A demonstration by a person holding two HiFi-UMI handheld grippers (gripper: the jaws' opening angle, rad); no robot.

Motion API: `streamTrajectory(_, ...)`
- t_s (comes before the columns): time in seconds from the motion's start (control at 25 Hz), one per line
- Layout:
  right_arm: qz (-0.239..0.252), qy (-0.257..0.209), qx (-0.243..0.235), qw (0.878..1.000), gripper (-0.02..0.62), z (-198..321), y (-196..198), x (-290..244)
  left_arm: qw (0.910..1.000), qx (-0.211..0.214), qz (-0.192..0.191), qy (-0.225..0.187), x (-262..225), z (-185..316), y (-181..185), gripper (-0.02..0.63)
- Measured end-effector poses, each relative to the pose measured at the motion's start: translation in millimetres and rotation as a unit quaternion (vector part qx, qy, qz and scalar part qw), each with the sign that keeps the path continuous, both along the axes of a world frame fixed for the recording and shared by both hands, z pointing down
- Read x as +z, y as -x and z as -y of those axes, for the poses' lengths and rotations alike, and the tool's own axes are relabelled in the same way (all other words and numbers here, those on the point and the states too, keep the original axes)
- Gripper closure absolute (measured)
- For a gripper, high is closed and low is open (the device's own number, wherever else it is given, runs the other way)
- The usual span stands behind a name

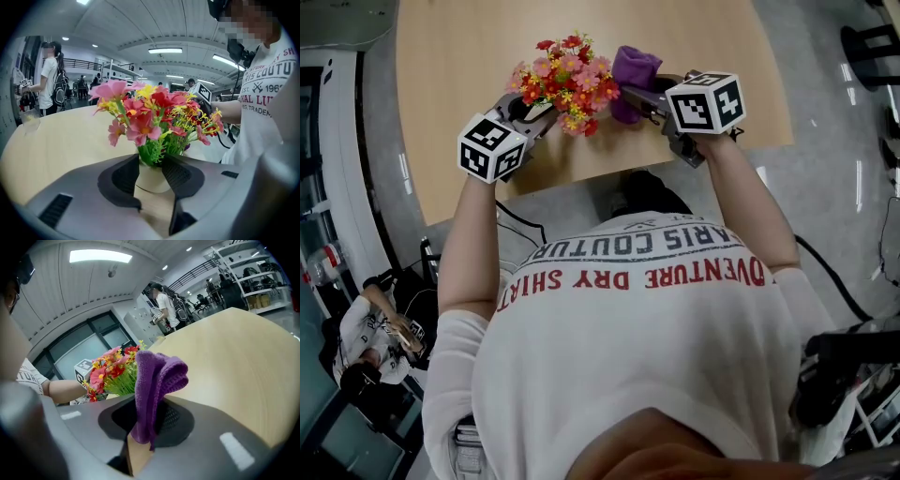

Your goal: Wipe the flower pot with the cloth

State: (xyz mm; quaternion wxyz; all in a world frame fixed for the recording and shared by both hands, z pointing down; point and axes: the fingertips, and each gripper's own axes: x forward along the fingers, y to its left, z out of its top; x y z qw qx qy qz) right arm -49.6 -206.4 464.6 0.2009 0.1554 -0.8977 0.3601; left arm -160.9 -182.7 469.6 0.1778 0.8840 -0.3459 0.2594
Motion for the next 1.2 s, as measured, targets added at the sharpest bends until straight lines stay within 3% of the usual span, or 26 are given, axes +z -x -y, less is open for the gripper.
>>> streamTrajectory(0.2,-0.011,0.024,-0.042,0.999,0.526,-2,14,12,0.9999,0.012,0.011,0.005,1,2,2,0.454)
streamTrajectory(0.44,-0.022,0.059,-0.054,0.997,0.526,6,17,34,1.0,0.004,-0.001,0.0,3,4,5,0.454)
streamTrajectory(0.8,-0.1,0.018,-0.084,0.991,0.528,18,20,63,1.0,0.0,-0.009,-0.003,2,4,7,0.454)
streamTrajectory(1.04,-0.091,0.027,-0.102,0.99,0.528,15,22,61,0.9999,0.0,-0.01,-0.006,0,0,8,0.454)
streamTrajectory(1.2,-0.058,0.027,-0.132,0.989,0.526,22,20,45,0.9998,0.017,-0.002,-0.001,6,4,5,0.454)
